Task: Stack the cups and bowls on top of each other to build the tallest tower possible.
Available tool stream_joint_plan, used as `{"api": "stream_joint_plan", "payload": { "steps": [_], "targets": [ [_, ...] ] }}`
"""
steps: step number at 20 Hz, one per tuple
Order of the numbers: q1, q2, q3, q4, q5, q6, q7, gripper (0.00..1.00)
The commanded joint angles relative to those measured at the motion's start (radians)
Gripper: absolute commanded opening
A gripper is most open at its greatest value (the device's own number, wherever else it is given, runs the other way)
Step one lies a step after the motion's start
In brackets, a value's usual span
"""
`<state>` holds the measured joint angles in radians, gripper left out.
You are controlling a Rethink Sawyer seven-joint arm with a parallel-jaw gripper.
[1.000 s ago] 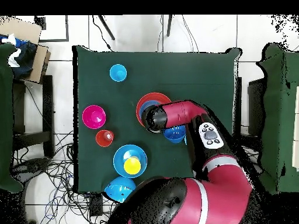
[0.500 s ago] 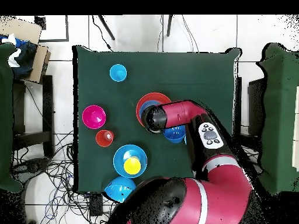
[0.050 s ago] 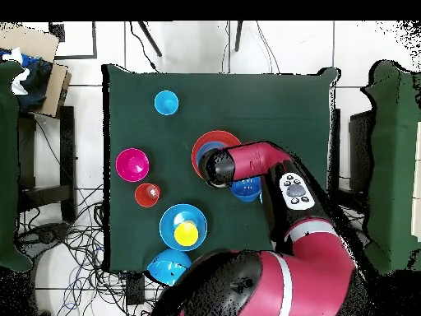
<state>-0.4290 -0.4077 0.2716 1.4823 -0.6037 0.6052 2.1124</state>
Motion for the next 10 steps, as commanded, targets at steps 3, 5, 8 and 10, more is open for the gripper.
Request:
{"api": "stream_joint_plan", "payload": {
  "steps": [3, 5, 8, 10],
  "targets": [
    [0.023, -0.102, 0.051, 0.069, -0.036, 0.002, -0.121, 1.0],
    [0.024, -0.134, 0.052, 0.083, -0.025, 0.029, -0.128, 1.0],
    [0.02, -0.168, 0.054, 0.107, -0.016, 0.047, -0.133, 1.0],
    [0.021, -0.168, 0.054, 0.106, -0.017, 0.049, -0.132, 1.0]
  ]
}}
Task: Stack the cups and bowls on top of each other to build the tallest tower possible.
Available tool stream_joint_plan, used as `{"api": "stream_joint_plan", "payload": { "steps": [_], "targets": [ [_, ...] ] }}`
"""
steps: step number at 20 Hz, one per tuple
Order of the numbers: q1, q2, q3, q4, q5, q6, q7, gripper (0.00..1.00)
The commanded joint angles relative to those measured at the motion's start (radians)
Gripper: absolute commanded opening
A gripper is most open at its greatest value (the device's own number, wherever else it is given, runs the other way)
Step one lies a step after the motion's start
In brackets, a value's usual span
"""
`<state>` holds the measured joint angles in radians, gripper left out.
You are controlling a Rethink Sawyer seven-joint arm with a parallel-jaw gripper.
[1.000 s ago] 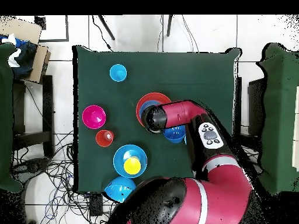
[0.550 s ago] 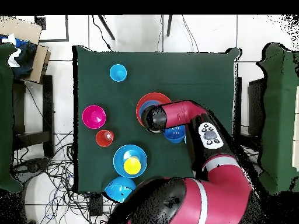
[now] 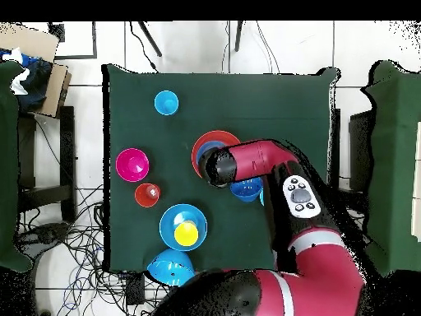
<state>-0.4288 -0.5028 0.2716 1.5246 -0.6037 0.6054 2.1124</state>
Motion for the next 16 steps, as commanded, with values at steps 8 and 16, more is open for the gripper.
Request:
{"api": "stream_joint_plan", "payload": {
  "steps": [8, 16],
  "targets": [
    [0.023, -0.098, 0.058, 0.073, -0.008, 0.078, -0.134, 1.0],
    [0.03, -0.111, 0.063, 0.066, 0.003, 0.098, -0.132, 1.0]
  ]
}}
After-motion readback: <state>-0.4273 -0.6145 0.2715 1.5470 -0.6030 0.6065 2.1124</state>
